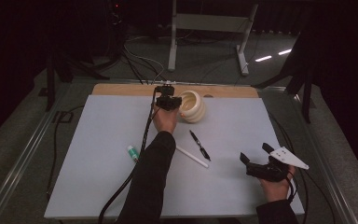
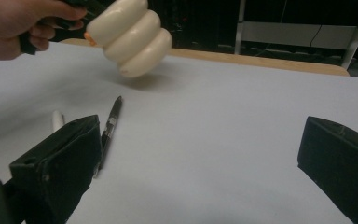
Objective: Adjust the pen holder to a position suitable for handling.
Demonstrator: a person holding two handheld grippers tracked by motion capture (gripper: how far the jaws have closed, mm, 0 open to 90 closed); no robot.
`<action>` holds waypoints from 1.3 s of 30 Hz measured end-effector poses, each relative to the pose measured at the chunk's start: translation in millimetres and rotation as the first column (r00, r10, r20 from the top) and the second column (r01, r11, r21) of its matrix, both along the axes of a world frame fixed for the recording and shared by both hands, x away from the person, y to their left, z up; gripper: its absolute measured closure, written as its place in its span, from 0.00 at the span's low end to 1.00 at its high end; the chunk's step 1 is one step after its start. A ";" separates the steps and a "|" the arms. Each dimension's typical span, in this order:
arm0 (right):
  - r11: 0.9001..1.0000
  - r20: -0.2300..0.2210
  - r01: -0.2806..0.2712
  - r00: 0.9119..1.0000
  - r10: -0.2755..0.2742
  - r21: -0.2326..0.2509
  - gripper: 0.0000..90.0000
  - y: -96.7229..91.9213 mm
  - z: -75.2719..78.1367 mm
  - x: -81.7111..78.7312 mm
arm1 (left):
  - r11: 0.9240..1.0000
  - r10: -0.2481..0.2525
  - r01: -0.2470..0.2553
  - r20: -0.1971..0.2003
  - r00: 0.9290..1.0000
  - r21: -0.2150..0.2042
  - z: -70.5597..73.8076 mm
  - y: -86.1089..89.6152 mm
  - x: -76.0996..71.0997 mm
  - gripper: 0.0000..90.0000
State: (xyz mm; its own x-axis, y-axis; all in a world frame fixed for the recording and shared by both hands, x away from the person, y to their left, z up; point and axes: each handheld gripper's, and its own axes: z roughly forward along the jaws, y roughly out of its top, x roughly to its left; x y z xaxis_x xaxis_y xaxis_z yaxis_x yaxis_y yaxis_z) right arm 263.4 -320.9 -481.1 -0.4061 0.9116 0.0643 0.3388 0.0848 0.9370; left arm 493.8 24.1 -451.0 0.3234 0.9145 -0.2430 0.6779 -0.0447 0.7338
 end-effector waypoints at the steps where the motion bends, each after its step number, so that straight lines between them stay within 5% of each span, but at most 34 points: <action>1: 1.000 -0.001 0.002 1.000 -0.002 0.002 0.00 0.0 -0.3 0.2 | 1.000 -0.002 0.002 0.007 1.000 0.001 2.3 1.7 -1.9 0.87; 19: 1.000 -0.007 0.014 1.000 -0.014 0.017 0.00 -0.3 -0.1 0.1 | 1.000 -0.018 0.019 0.047 0.999 -0.007 27.0 31.2 -24.2 0.87; 39: 1.000 -0.010 0.006 1.000 -0.006 0.022 0.00 2.1 -0.6 0.9 | 0.995 -0.030 0.023 0.061 0.998 0.101 51.0 59.6 -58.1 0.86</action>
